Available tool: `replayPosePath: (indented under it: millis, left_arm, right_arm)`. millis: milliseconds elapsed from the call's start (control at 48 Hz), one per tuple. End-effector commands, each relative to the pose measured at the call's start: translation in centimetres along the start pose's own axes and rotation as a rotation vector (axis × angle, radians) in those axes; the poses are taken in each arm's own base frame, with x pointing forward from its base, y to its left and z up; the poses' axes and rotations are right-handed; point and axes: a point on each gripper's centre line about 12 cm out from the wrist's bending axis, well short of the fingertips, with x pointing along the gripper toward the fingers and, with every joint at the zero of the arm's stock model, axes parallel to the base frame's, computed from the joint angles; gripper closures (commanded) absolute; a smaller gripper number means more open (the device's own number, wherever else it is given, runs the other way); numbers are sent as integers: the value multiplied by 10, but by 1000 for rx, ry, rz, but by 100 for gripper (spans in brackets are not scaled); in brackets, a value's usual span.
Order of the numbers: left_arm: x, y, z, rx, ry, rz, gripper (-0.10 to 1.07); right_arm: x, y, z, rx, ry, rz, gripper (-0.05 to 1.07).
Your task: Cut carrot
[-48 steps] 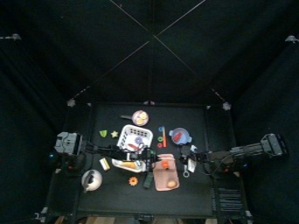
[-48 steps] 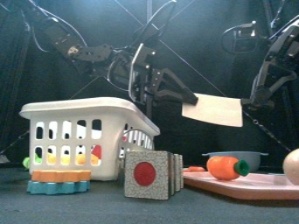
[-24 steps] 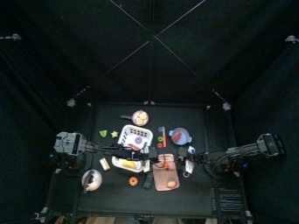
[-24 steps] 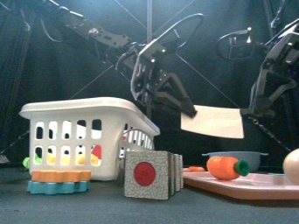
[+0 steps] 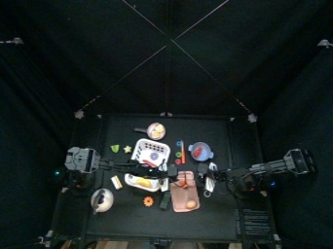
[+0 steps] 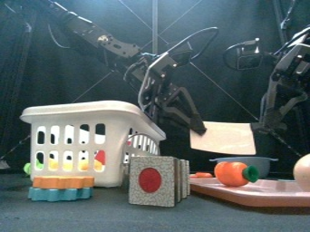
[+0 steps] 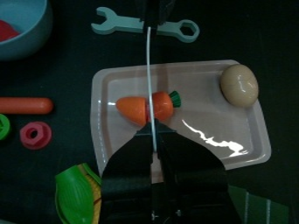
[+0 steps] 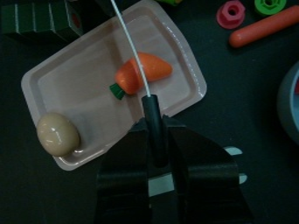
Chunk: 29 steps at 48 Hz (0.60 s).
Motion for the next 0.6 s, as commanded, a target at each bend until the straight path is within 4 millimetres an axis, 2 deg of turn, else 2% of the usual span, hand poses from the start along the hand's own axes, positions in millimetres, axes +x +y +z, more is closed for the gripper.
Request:
replayPosePath:
  millis: [0, 583]
  left_arm:
    - [-1, -4, -5, 8, 27, -7, 58]
    - [5, -3, -12, 7, 50, -5, 58]
  right_arm:
    - [0, -5, 1, 32, -4, -11, 68]
    - [4, -9, -2, 44, -8, -12, 68]
